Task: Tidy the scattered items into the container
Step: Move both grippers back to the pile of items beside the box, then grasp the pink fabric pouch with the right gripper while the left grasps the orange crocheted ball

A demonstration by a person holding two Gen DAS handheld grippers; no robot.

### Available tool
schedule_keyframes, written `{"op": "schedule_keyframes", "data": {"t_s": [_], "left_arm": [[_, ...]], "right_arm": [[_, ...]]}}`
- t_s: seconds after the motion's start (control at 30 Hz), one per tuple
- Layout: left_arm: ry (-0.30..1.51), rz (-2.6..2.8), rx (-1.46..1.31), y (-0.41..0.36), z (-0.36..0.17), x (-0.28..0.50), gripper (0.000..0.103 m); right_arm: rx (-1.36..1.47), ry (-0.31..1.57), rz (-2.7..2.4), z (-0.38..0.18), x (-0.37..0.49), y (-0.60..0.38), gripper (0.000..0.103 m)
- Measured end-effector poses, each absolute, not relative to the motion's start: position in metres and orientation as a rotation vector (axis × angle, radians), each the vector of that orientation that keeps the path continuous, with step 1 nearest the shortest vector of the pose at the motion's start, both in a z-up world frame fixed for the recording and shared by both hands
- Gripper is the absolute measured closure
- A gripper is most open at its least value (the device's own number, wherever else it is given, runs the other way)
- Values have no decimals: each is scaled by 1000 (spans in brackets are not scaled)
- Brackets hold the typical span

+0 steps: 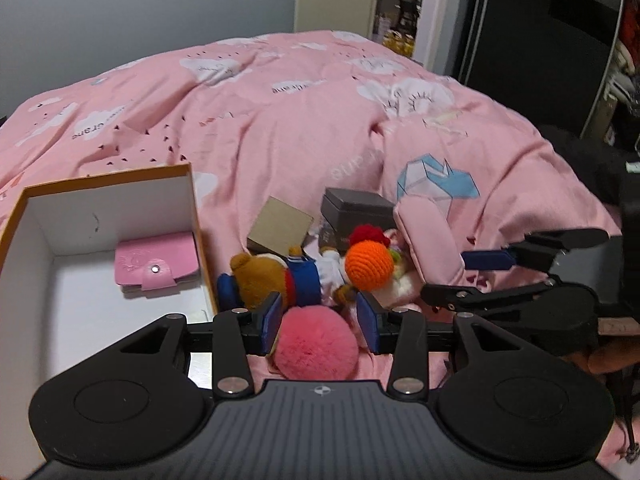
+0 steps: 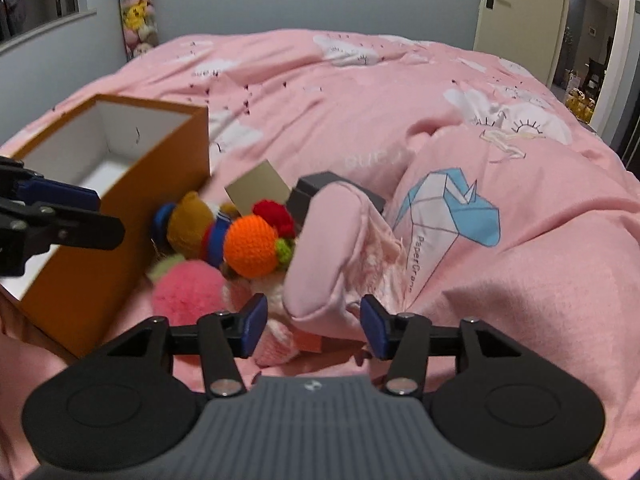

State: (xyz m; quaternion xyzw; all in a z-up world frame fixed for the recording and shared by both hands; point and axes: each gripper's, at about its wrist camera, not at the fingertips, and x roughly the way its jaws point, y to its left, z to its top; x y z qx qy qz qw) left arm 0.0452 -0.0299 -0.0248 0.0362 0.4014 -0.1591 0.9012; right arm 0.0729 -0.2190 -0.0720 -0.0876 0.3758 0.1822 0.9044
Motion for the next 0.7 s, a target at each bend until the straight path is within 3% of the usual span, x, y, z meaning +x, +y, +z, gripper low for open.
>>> {"op": "schedule_keyframes", "data": {"t_s": [0.27,0.5,0.7], "left_arm": [[854,-343,88,-37,-31,55,55],[863,-341,86,-34,-33,60,55],[858,-355,90,-38,-32,65,55]], "right_arm": [[-250,763,360,-76,80,-214,49],[-229,681,325,-52,81,-229,64],[-151,683,271,-46,104,-252,63]]}}
